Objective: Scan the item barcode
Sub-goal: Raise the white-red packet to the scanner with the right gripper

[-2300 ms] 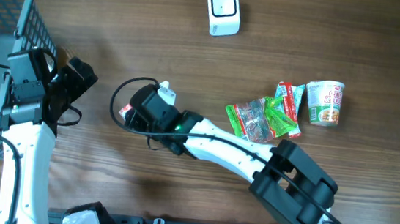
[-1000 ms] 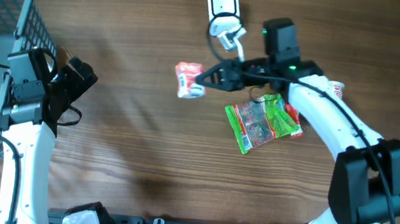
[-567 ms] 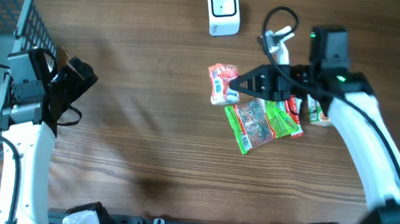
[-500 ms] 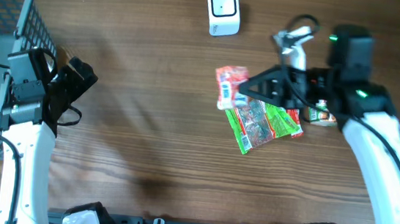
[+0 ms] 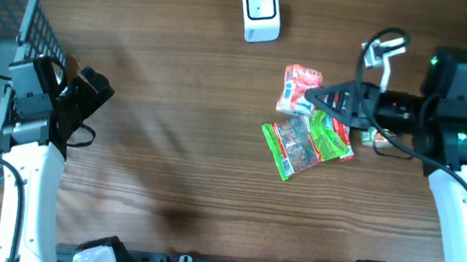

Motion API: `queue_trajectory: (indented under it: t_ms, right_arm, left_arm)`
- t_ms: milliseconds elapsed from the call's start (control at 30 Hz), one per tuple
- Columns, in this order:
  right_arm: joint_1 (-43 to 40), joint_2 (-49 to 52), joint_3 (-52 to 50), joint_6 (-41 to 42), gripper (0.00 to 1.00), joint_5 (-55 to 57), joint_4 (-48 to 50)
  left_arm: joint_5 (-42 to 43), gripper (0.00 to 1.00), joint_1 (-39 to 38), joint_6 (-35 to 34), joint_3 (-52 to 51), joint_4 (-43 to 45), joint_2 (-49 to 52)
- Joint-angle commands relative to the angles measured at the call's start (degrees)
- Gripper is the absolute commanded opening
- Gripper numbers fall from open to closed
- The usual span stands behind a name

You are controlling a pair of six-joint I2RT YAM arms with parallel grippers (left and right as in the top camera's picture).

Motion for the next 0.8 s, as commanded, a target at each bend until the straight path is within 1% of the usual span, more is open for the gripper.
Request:
queue_trajectory:
  t_ms: [0, 67, 100, 167, 233, 267, 333, 400, 433, 500, 600, 667, 767]
  right_arm:
    - [6.27, 1.18, -2.4, -3.19, 0.04, 33.51, -2.36]
    - [9.14, 2.62, -2.27, -2.99, 0.04, 43.39, -4.42]
    - [9.64, 3.41, -1.01, -3.04, 0.04, 43.78, -5.22]
    - [9.64, 5.44, 5.99, -3.06, 0.04, 45.79, -9.6]
    - [9.66, 10.29, 19.26, -4.37, 0.04, 49.22, -18.01]
    - [10.16, 15.06, 29.88, -5.66, 0.04, 52.3, -24.74]
    - [12.11, 23.82, 46.51, -6.23, 0.04, 59.69, -34.53]
    - [15.19, 33.66, 61.61, -6.29, 0.04, 66.2, -41.35]
    - [17.4, 38.21, 66.27, -7.1, 0.04, 70.05, -41.53]
    - [21.35, 43.01, 67.01, -8.44, 0.04, 77.46, -37.11]
    - [26.49, 50.58, 66.95, -13.66, 0.04, 85.81, -28.17]
    - [28.33, 55.23, 66.95, -15.45, 0.05, 91.84, -22.12]
    - [28.57, 60.87, 66.95, -15.65, 0.04, 95.06, -15.54]
  left_arm:
    - [-0.15, 1.0, 0.63, 0.07, 0.46, -0.13, 0.48]
    - [-0.15, 1.0, 0.63, 0.07, 0.46, -0.11, 0.48]
    - [-0.15, 1.0, 0.63, 0.07, 0.46, -0.13, 0.48]
    - [-0.15, 1.0, 0.63, 0.07, 0.46, -0.13, 0.48]
    - [-0.15, 1.0, 0.63, 0.07, 0.46, -0.11, 0.48]
    - [-0.15, 1.0, 0.63, 0.07, 0.46, -0.11, 0.48]
    - [-0.15, 1.0, 0.63, 0.07, 0.46, -0.13, 0.48]
    - [-0.15, 1.0, 0.63, 0.07, 0.46, -0.11, 0.48]
    - [-0.15, 1.0, 0.63, 0.07, 0.46, -0.11, 0.48]
    - [-0.15, 1.0, 0.63, 0.07, 0.46, -0.11, 0.48]
    - [-0.15, 1.0, 0.63, 0.07, 0.46, -0.11, 0.48]
    - [-0.15, 1.0, 0.63, 0.07, 0.46, -0.13, 0.48]
    - [-0.15, 1.0, 0.63, 0.07, 0.46, -0.11, 0.48]
